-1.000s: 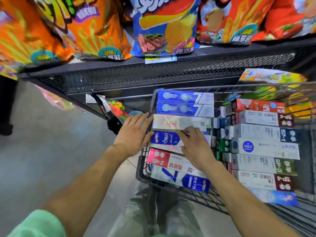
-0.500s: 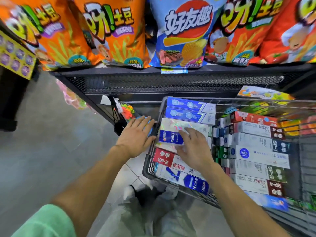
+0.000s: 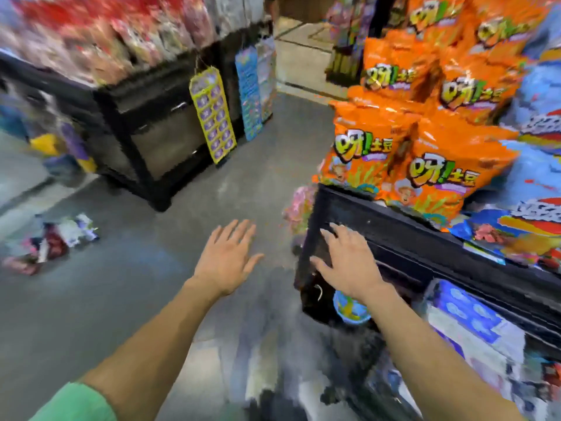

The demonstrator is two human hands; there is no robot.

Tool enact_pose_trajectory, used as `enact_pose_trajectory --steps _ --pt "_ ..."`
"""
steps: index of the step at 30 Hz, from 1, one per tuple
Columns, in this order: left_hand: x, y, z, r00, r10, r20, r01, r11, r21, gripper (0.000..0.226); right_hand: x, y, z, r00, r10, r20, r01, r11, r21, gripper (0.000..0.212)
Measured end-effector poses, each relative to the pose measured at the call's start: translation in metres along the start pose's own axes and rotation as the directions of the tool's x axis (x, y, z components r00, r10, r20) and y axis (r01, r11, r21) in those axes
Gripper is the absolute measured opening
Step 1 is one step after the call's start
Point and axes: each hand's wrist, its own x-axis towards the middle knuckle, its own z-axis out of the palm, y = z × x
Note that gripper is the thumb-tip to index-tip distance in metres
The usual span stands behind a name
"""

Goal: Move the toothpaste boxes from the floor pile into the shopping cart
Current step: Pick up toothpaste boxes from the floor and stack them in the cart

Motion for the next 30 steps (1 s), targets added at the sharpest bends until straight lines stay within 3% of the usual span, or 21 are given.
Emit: enact_pose_trajectory --steps 5,8,13,18,22,30 --pt "-0.079 -0.149 -0.003 0.952 -0.304 -0.027 0.304 0.953 -0.009 0.08 0.085 -0.149 -0.007 0.966 -0.258 0.015 0.258 0.966 0.017 0.081" --pt "-0.123 -0.227 -0.001 0.879 -0.475 -0.04 0.474 0.88 -0.044 0.072 0.128 -0.236 -0.009 0.918 -0.394 0.036 0.393 0.919 0.047 0.084" --pt "-0.171 -0.321 0.009 0.732 -0.681 0.007 0.68 0.731 -0.066 0.088 0.198 -0.361 0.002 0.802 -0.593 0.08 0.589 0.805 0.07 0.09" --pt "-0.171 -0.413 0.024 0.618 -0.785 0.045 0.786 0.616 -0.049 0.085 0.286 -0.467 0.025 0.69 -0.716 0.107 0.709 0.698 0.1 0.091" --pt "-0.147 -0.488 0.025 0.55 -0.833 0.065 0.835 0.548 -0.036 0.07 0.363 -0.538 0.042 0.614 -0.781 0.113 0.775 0.624 0.103 0.091" --pt "-0.119 -0.628 0.032 0.394 -0.911 0.124 0.918 0.396 -0.007 0.071 0.496 -0.662 0.056 0.531 -0.833 0.156 0.826 0.55 0.125 0.074"
